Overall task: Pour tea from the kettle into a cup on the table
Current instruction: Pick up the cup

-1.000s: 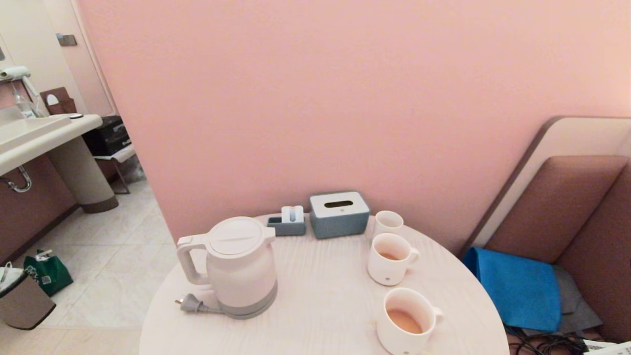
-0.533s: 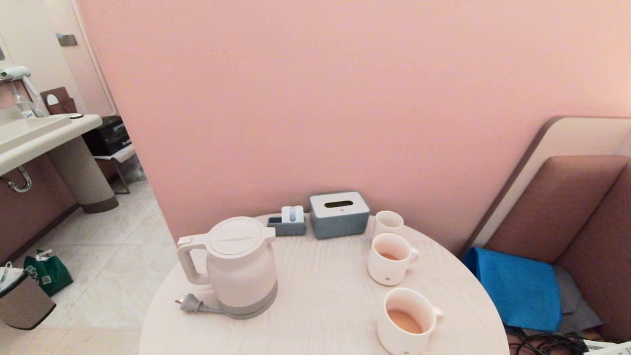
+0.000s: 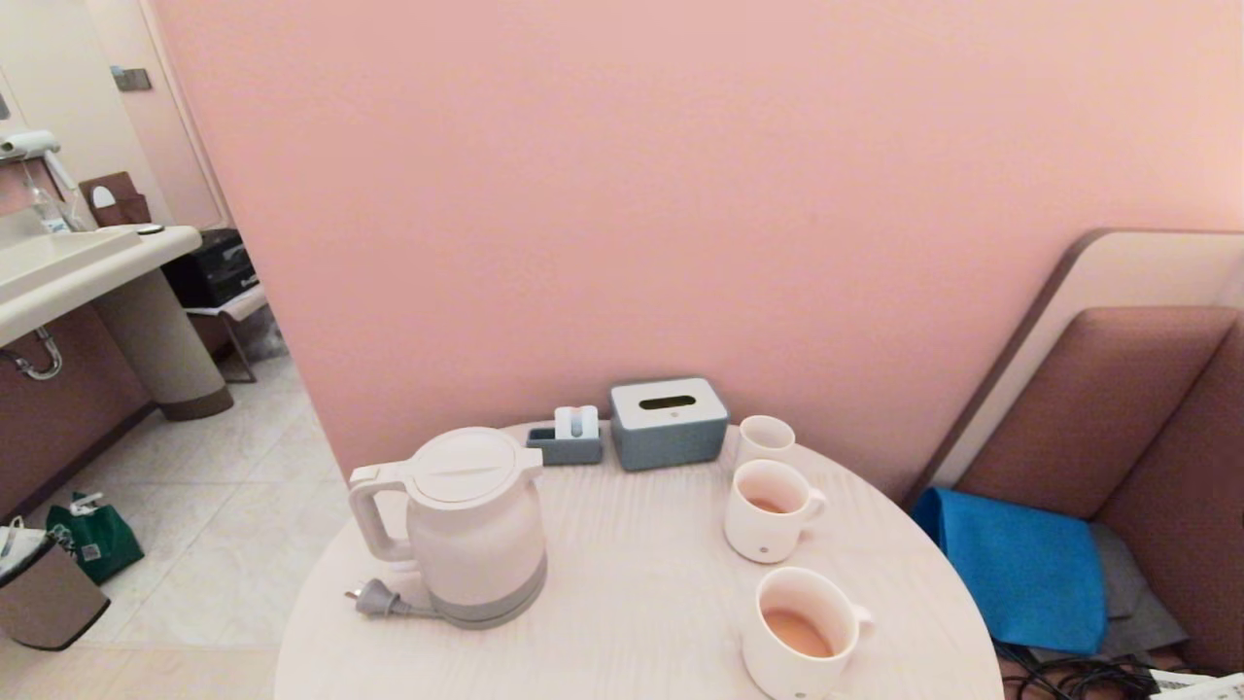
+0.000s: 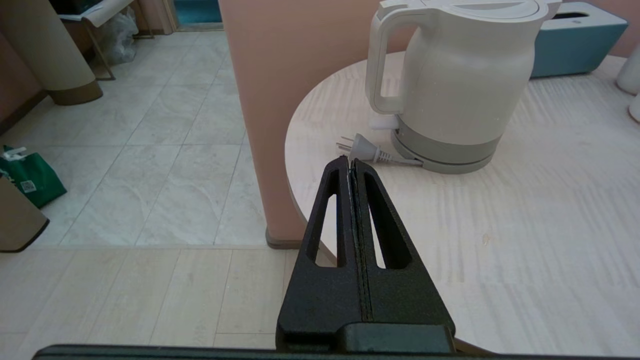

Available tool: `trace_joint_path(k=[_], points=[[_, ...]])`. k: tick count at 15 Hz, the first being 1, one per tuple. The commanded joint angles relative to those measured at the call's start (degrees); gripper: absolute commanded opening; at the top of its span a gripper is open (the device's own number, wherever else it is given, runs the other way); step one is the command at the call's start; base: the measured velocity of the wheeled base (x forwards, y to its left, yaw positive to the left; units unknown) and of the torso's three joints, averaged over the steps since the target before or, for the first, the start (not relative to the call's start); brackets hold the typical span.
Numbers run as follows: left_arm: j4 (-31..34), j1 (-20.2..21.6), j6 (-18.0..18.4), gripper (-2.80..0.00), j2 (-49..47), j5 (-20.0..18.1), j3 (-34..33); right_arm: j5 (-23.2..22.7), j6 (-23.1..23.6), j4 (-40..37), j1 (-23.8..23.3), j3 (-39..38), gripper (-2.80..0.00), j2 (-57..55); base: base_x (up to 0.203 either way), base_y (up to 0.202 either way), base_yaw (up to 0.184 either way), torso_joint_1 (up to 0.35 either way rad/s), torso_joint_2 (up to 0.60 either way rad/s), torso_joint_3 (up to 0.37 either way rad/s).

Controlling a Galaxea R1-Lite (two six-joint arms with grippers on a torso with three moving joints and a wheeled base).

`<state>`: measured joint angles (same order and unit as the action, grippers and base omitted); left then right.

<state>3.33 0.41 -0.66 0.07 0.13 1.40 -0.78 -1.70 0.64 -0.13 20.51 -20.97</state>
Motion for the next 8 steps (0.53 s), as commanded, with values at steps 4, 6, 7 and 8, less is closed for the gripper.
trace_joint_path(k=[4,6,7,8], points=[[0.07,0.02,-0.04,-2.80,-0.07,0.04,0.00,-5.01,-0.68,0.46,0.63,7.01,-2.80,-45.46,0.000,0.000,0.000,0.000,0.00,0.000],[0.01,0.02,-0.04,-2.80,-0.07,0.04,0.00,-8.13,0.54,3.48,1.32,1.83,-2.80,-53.76,0.000,0.000,0.000,0.000,0.00,0.000],[0.01,0.02,-0.04,-2.80,-0.07,0.04,0.00,-9.43,1.03,8.02,1.53,-3.18,-2.80,-55.25,0.000,0.000,0.000,0.000,0.00,0.000],[0.10,0.02,-0.04,-2.80,-0.07,0.04,0.00,-10.47,1.34,15.96,1.68,-7.67,-2.80,-56.35,0.000,0.000,0.000,0.000,0.00,0.000]])
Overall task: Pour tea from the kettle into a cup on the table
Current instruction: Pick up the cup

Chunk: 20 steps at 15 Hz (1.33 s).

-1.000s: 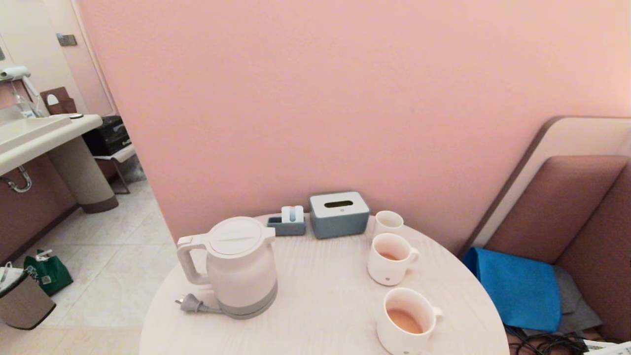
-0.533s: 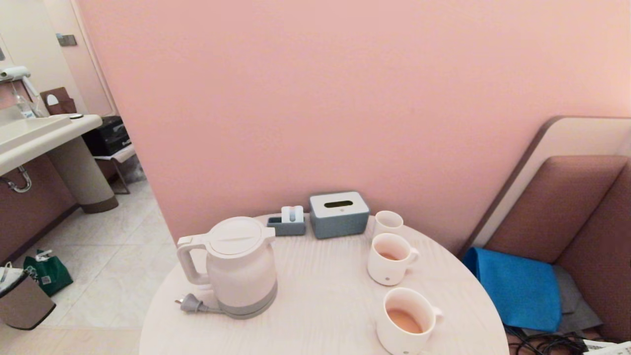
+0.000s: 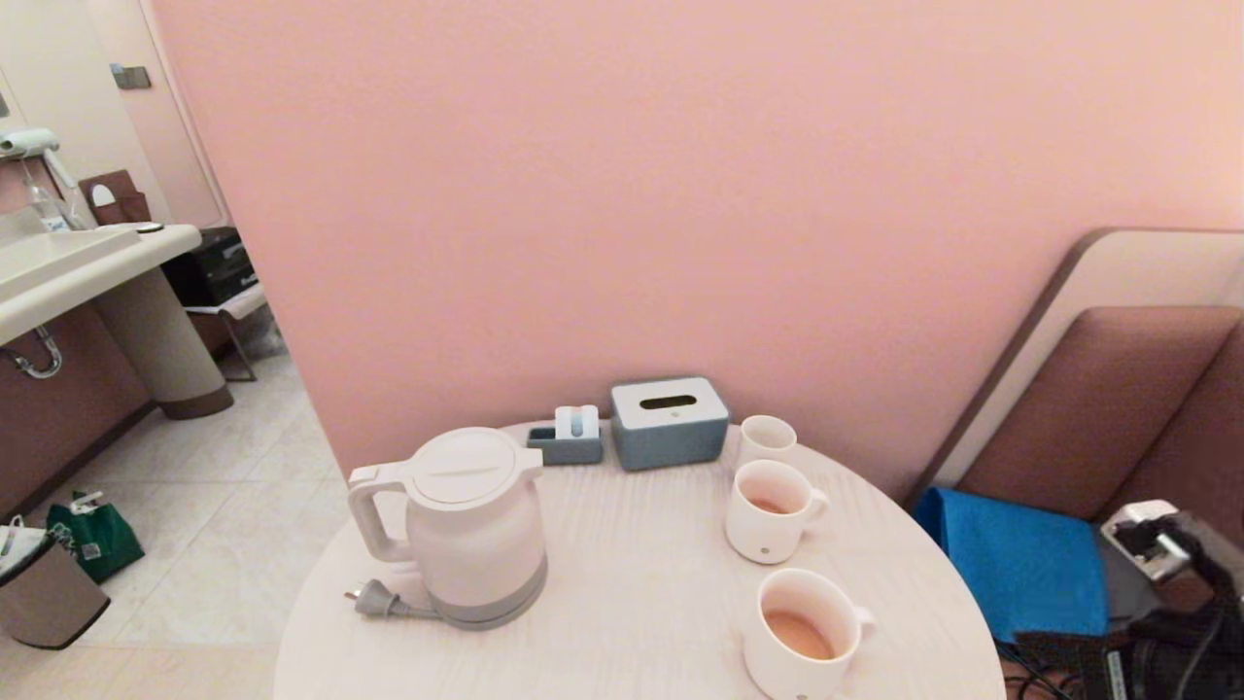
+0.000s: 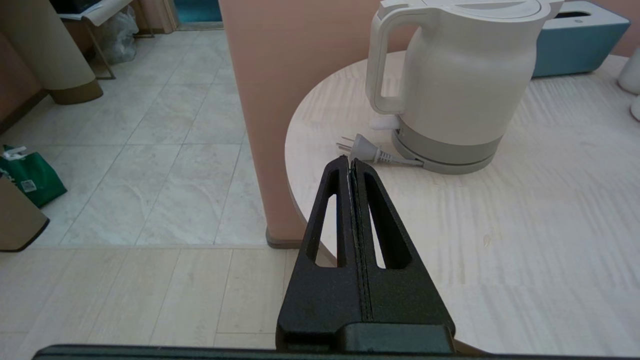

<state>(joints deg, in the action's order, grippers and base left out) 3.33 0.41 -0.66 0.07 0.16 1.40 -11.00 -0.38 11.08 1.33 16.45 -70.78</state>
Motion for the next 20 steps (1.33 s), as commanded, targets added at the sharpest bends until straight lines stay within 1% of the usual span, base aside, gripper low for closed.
trace_joint_path(k=[1,3,7,9,10,14,17,20], points=[[0.10,0.02,-0.04,-2.80,-0.07,0.02,0.00,-0.88,0.19,12.95,0.30,-6.59,-2.80,-8.35,0.000,0.000,0.000,0.000,0.00,0.000],[0.02,0.02,-0.04,-2.80,-0.07,0.02,0.00,-1.51,-0.28,26.58,0.39,-11.11,-2.80,-13.72,0.000,0.000,0.000,0.000,0.00,0.000],[0.01,0.02,-0.04,-2.80,-0.07,-0.05,0.00,-1.45,-3.00,42.85,0.49,-13.63,-2.80,-25.78,0.000,0.000,0.000,0.000,0.00,0.000],[0.04,0.02,-0.04,-2.80,-0.07,0.02,0.00,-1.32,-3.19,50.59,2.18,-15.65,-2.80,-31.01,0.000,0.000,0.000,0.000,0.00,0.000],[0.01,0.02,-0.04,-2.80,-0.07,0.02,0.00,-1.25,-3.21,51.68,3.78,-16.27,-2.80,-32.40,0.000,0.000,0.000,0.000,0.00,0.000],[0.01,0.02,-0.04,-2.80,-0.07,0.02,0.00,-1.41,-3.14,50.07,6.77,-16.45,-2.80,-33.90,0.000,0.000,0.000,0.000,0.00,0.000],[0.01,0.02,-0.04,-2.80,-0.07,-0.06,0.00,-1.30,-3.13,52.17,7.19,-16.42,-2.80,-36.88,0.000,0.000,0.000,0.000,0.00,0.000],[0.07,0.02,-0.04,-2.80,-0.07,0.02,0.00,-1.19,-3.13,56.58,7.19,-16.39,-2.80,-40.38,0.000,0.000,0.000,0.000,0.00,0.000]])
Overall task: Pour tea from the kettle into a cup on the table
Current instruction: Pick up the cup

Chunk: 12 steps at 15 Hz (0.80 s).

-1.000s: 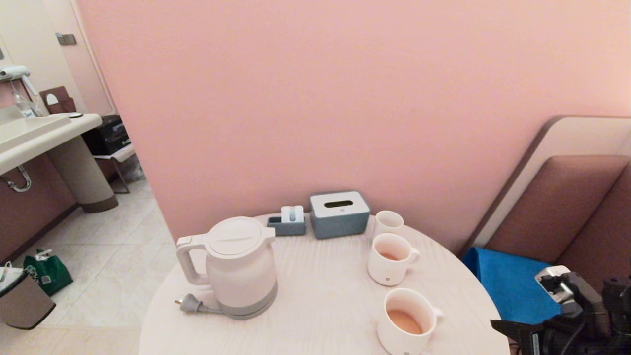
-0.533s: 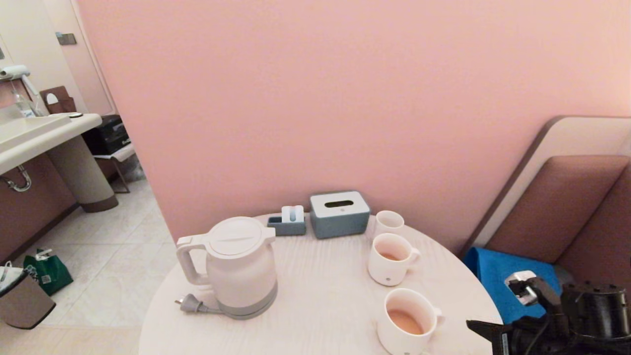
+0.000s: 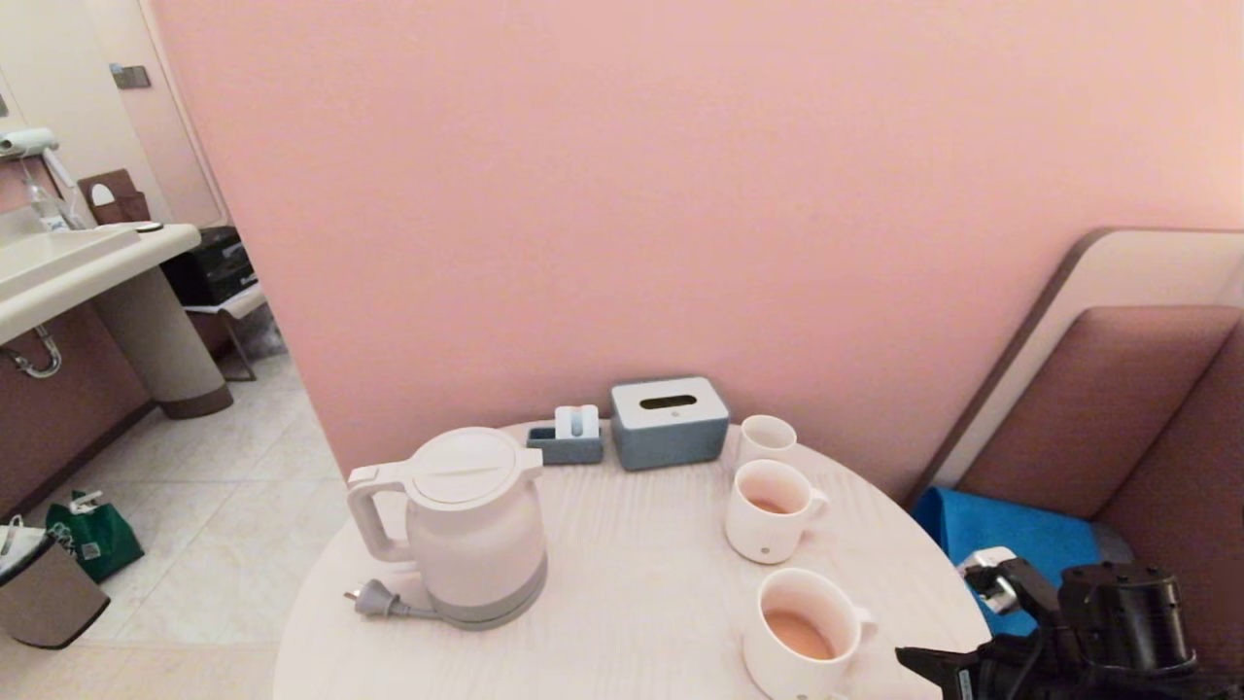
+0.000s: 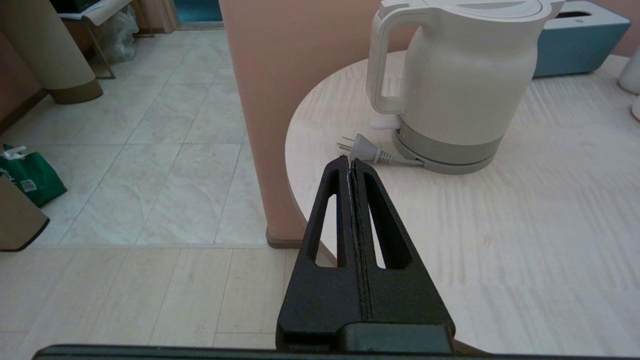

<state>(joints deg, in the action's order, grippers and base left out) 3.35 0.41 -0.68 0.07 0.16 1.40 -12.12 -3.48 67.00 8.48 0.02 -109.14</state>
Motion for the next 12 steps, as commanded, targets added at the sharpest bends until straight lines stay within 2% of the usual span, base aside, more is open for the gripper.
trace_joint_path(k=[1,9,10,12], points=[[-0.01,0.02,-0.02,-2.80,-0.07,0.02,0.00,-0.02,-0.04,2.34,0.04,0.06,-2.80,-2.74,0.000,0.000,0.000,0.000,0.00,0.000],[-0.01,0.02,-0.02,-2.80,-0.07,0.02,0.00,-0.10,-0.04,3.15,1.27,-0.02,-2.80,-2.75,0.000,0.000,0.000,0.000,0.00,0.000],[-0.01,0.02,-0.02,-2.80,-0.07,0.02,0.00,-0.10,-0.04,3.76,1.27,-0.02,0.00,-2.80,0.000,0.000,0.000,0.000,0.00,0.000],[0.01,0.02,-0.02,-2.80,-0.07,0.02,0.00,-0.20,-0.04,5.39,1.70,-0.02,0.00,-3.00,0.000,0.000,0.000,0.000,0.00,0.000]])
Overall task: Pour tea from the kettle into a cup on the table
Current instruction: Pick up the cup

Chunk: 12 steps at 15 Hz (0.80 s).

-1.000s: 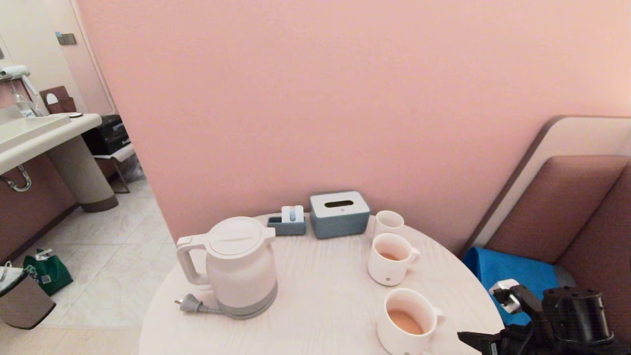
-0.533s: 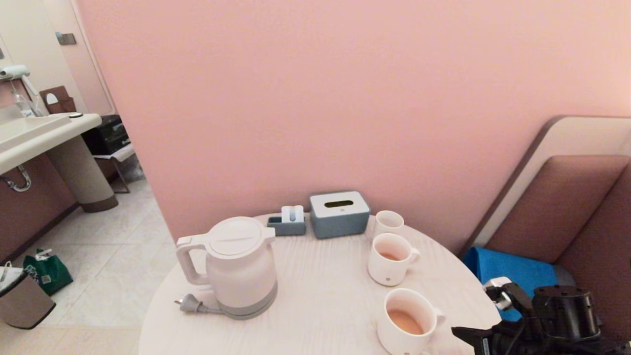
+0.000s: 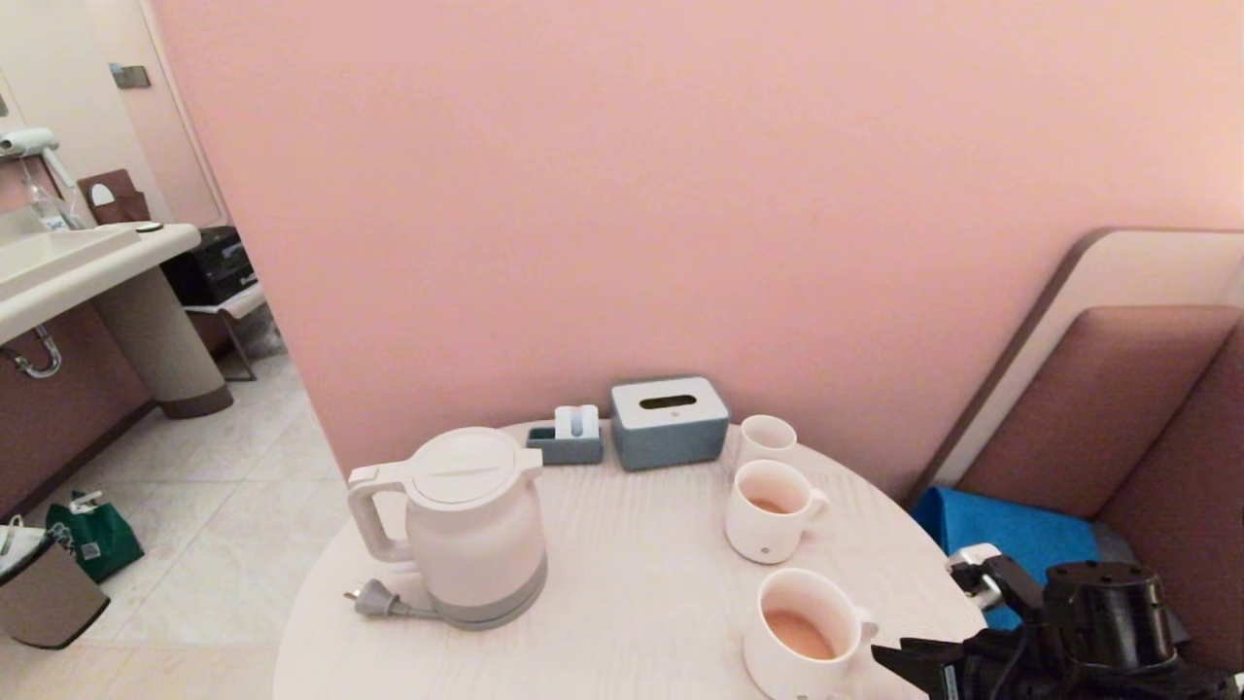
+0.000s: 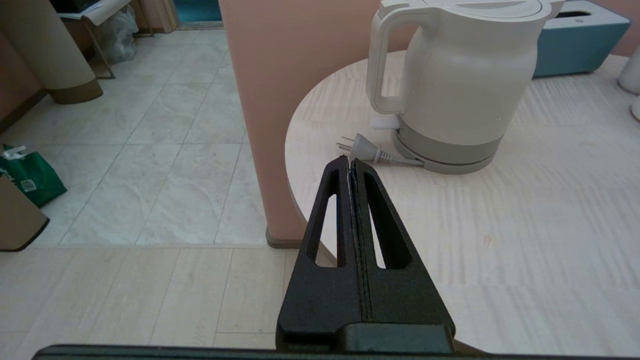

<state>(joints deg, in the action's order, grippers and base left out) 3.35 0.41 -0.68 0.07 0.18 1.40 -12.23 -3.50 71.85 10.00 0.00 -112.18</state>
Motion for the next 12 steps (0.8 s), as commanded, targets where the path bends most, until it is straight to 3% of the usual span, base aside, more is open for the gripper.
trace_joint_path(k=[1,6,12], points=[[0.07,0.02,-0.02,-2.80,-0.07,-0.01,0.00,-0.08,-0.07,1.40,0.29,0.00,0.00,-0.21,0.000,0.000,0.000,0.000,0.00,0.000],[0.08,0.02,-0.02,-2.80,-0.07,-0.01,0.00,0.78,-0.33,2.10,0.09,0.02,0.00,-3.66,0.000,0.000,0.000,0.000,0.00,0.000],[-0.01,0.02,-0.02,-2.80,-0.07,-0.01,0.00,5.50,-0.56,7.78,-0.15,0.04,0.00,-7.34,0.000,0.000,0.000,0.000,0.00,0.000]])
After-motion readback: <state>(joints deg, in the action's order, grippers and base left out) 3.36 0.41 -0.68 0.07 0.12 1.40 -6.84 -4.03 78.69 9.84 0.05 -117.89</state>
